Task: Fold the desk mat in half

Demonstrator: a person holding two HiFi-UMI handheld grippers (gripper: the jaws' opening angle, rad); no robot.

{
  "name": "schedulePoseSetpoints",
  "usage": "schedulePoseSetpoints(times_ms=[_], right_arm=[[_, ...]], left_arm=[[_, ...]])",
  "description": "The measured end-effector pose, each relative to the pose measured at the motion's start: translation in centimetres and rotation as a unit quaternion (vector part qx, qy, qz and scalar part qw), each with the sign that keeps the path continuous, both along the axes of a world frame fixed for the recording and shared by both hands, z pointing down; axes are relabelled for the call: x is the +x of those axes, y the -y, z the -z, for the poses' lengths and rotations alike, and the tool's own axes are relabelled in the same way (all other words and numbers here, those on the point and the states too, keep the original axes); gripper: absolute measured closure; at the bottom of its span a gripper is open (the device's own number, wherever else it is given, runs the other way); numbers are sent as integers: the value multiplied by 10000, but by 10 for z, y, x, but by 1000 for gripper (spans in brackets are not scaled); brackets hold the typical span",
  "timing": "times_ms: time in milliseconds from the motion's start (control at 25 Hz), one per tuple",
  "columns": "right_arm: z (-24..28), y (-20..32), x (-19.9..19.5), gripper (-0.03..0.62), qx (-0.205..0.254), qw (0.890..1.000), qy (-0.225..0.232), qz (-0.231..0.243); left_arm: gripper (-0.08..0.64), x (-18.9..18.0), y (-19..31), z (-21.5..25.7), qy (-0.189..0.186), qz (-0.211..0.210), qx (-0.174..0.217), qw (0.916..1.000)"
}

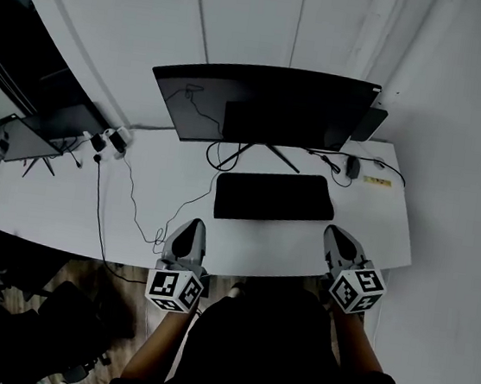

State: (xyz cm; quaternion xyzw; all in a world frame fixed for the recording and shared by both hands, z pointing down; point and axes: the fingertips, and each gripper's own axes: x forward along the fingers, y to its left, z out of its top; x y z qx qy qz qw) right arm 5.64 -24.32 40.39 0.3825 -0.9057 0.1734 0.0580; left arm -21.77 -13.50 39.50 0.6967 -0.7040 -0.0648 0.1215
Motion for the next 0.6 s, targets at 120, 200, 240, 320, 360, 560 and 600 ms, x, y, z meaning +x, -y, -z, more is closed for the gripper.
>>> schedulePoseSetpoints(times_ms=[120, 200, 240, 320, 360, 560, 600], right_arm=[[13, -1, -3, 593, 268, 9996, -117, -10], [20, -1, -4, 594, 438, 9988, -219, -14], [22, -2, -5, 594, 503, 9984, -246, -4], [25, -4, -9, 594, 585, 9980, -245, 53], [27, -5, -11, 594, 608, 9978, -242, 96], [29, -9, -21, 594, 770, 9960, -391, 224], [29, -10, -23, 594, 809, 9956, -417, 223]], left_arm=[[538, -7, 1, 6, 140, 9, 57, 9999], [538, -10, 0, 9, 200, 8, 99, 9998], [538, -12, 0, 10, 220, 10, 113, 9997], [538, -15, -3, 11, 233, 20, 127, 9996], [538, -17, -4, 11, 224, 32, 129, 9997], [538, -21, -10, 12, 169, 37, 168, 9997], [538, -21, -11, 12, 166, 30, 168, 9997]])
